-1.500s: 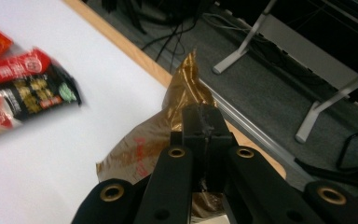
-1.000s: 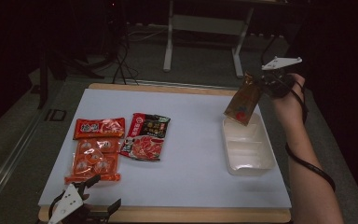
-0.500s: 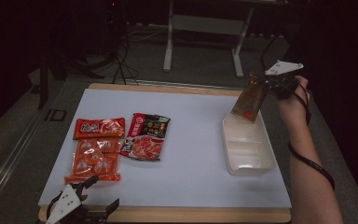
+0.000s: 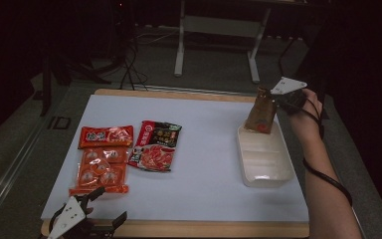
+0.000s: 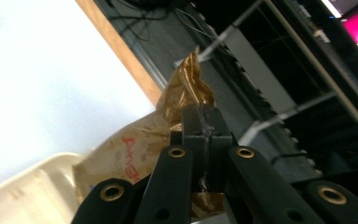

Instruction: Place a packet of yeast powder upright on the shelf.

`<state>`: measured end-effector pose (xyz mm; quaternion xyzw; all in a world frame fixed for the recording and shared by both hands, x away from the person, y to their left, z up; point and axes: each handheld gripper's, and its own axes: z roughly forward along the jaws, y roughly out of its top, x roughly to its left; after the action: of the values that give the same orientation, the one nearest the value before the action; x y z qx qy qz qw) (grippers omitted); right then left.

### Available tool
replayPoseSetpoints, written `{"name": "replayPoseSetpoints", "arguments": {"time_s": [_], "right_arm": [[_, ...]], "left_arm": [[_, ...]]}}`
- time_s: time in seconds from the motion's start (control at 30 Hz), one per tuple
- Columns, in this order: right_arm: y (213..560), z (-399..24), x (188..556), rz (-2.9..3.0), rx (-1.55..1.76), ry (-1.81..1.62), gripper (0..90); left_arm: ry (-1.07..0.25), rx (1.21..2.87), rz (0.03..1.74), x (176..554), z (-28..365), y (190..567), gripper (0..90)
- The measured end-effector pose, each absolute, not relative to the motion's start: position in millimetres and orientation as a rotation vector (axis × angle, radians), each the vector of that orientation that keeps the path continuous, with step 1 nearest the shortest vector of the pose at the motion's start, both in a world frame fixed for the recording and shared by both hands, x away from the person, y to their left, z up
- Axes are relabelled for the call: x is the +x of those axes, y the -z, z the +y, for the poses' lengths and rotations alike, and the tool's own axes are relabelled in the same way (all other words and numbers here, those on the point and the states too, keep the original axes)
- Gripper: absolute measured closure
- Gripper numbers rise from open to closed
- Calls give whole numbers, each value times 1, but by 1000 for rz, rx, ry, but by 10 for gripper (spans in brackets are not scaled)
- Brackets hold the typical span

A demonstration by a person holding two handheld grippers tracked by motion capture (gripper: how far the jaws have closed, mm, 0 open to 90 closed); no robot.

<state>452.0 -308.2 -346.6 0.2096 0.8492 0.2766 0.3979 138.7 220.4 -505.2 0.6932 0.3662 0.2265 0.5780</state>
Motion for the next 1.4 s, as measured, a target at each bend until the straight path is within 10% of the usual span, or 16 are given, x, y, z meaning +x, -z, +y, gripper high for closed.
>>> {"name": "replayPoseSetpoints", "arguments": {"time_s": [0.93,1.07,1.4], "right_arm": [[394,-319,445,2273,680,-941,900],[391,-322,445,2267,727,-958,746],[372,-324,431,2257,761,-997,696]], "left_arm": [[-523,1629,845,140,218,505,3],[-522,1636,842,140,217,505,2],[-519,1641,831,141,215,504,3]]}}
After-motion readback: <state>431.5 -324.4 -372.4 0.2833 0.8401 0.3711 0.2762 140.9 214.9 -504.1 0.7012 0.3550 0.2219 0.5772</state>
